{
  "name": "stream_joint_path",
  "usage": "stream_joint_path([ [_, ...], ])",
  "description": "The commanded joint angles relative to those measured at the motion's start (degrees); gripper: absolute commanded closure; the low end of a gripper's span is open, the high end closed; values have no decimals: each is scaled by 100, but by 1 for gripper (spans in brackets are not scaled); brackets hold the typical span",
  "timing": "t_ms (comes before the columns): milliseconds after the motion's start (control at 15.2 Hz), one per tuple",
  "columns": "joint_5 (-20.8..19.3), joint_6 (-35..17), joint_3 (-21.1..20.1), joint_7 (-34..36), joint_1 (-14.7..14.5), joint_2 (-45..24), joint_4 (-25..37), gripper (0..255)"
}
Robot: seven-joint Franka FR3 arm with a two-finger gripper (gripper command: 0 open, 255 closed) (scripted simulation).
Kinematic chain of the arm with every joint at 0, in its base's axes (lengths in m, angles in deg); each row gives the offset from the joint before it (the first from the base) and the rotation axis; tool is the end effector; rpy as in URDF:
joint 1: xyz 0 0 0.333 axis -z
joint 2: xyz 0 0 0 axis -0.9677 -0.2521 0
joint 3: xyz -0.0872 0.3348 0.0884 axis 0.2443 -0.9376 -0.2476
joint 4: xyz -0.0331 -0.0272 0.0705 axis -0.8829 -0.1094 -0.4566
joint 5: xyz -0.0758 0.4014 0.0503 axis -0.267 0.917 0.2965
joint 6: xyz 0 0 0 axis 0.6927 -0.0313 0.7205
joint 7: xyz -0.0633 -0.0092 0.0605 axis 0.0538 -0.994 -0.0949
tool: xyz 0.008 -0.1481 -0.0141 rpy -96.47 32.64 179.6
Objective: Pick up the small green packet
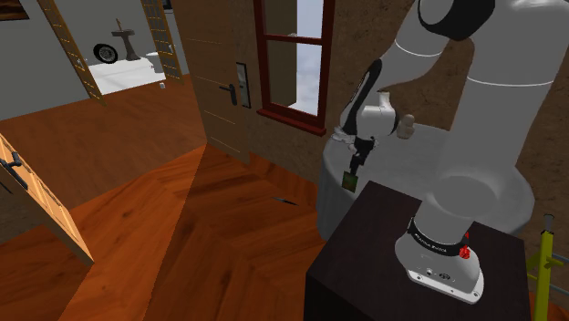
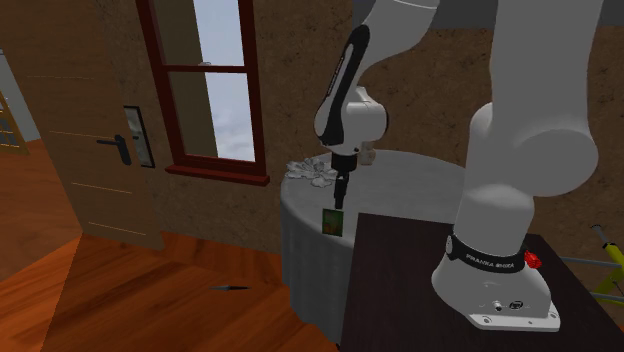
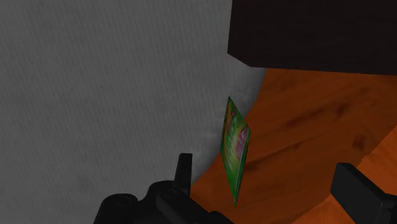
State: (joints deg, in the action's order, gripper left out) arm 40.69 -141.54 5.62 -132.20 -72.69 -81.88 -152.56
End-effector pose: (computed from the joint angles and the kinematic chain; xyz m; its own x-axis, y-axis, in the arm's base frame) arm 0.3144 -0.2550 0.1750 0.9996 0.0056 0.0265 0.0072 -0.9981 -0.0605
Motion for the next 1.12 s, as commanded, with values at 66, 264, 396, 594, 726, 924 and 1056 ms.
stream_joint_path([
  [66,813,-198,-345,-618,189,-413,110,0],
  [264,1556,-389,-811,-1187,502,-820,245,0],
  [396,1544,-392,-827,-1178,520,-818,244,0],
  [594,1532,-389,-820,-1165,512,-811,241,255],
  [726,1535,-391,-822,-1168,514,-812,241,255],
  [924,1537,-391,-823,-1169,515,-813,241,255],
  [1056,1544,-392,-827,-1178,520,-818,244,255],
])
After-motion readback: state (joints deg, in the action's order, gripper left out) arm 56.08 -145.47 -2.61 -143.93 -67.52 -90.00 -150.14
